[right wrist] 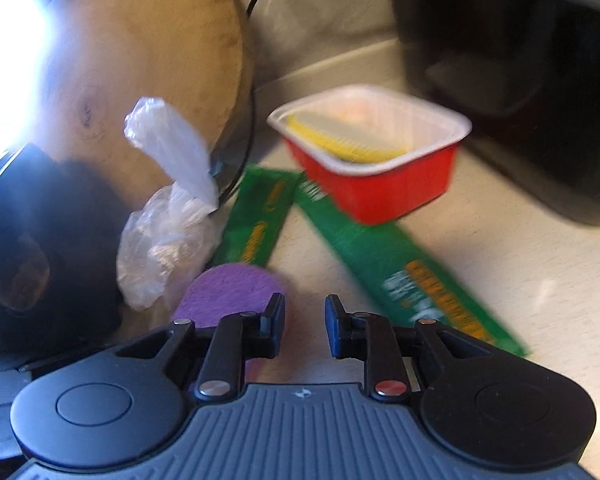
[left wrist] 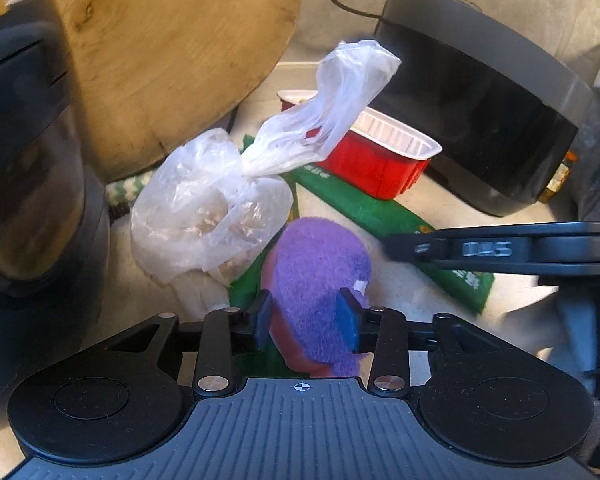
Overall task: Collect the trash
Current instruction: 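Open the right gripper above the garlic while the left gripper holds the sponge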
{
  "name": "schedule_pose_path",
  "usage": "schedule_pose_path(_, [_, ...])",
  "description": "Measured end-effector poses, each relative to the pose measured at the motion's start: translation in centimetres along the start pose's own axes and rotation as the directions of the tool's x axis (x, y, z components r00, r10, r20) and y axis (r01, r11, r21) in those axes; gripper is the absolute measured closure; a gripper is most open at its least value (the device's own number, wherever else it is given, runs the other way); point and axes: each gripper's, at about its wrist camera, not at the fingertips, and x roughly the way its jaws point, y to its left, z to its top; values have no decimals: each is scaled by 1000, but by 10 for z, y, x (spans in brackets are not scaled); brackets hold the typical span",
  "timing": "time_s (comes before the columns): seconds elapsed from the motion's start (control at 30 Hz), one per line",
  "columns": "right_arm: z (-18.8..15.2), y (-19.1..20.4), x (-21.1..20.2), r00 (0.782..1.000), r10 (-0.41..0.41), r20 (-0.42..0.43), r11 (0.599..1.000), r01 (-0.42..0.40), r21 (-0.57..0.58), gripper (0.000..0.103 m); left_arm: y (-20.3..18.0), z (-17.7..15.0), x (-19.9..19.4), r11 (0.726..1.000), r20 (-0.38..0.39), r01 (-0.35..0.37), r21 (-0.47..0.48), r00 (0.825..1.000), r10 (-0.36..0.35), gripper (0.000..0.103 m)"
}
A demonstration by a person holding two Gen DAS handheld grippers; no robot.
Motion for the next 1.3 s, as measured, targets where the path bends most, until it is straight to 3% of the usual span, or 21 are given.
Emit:
schedule_pose_path(0.17, [-13,-21,-33,993,-82,85,997,82,-3,81,-2,1,9,1000,30,-18,25,999,17,48])
schedule_pose_path(0.27, [-26,-36,-48,988,-118,104,993,118,5,81,0,5,14,1000,11,8,-8,1000,-8,48])
schedule_pose_path(0.37, [-41,-51,-61,983,-147,111,989,145,25,80,-5,9,17,1000,4,4,16,1000,-4,47])
schedule_pose_path(0.43, [-51,-58,-68,976,-182,120,983,179,35,72,-10,10,18,999,4,-6,44,1000,6,47])
schedule_pose_path(0.5, [-62,-63,-76,962,-238,137,971,235,38,53,-15,12,20,998,4,-17,67,1000,17,46])
schedule_pose_path(0.63, [-83,-72,-88,941,-301,151,953,296,58,47,-21,12,28,996,-11,-23,82,1000,24,35])
schedule_pose_path(0.73, [-97,-78,-96,938,-316,142,948,306,91,44,-26,10,40,992,-64,-40,117,997,48,35])
schedule_pose_path(0.8, [-106,-79,-100,935,-328,134,943,316,104,41,-30,6,39,987,-34,-60,146,997,65,36])
schedule_pose_path(0.87, [-115,-78,-105,930,-343,130,938,332,101,39,-25,4,32,996,-3,-25,89,1000,25,36])
schedule_pose_path(0.97, [-127,-75,-109,924,-362,124,931,352,97,27,-19,3,14,1000,25,19,16,1000,-19,36])
schedule_pose_path(1.07, [-140,-65,-113,914,-369,166,929,356,102,10,-17,-4,-9,1000,41,15,18,999,-15,36])
schedule_pose_path(1.2, [-149,-46,-117,922,-323,212,947,315,72,5,-9,-22,-40,1000,-8,-4,6,1000,4,36])
schedule_pose_path(1.3, [-142,-37,-108,941,-286,182,957,289,7,5,-2,-40,-59,1000,-64,-29,8,998,29,36])
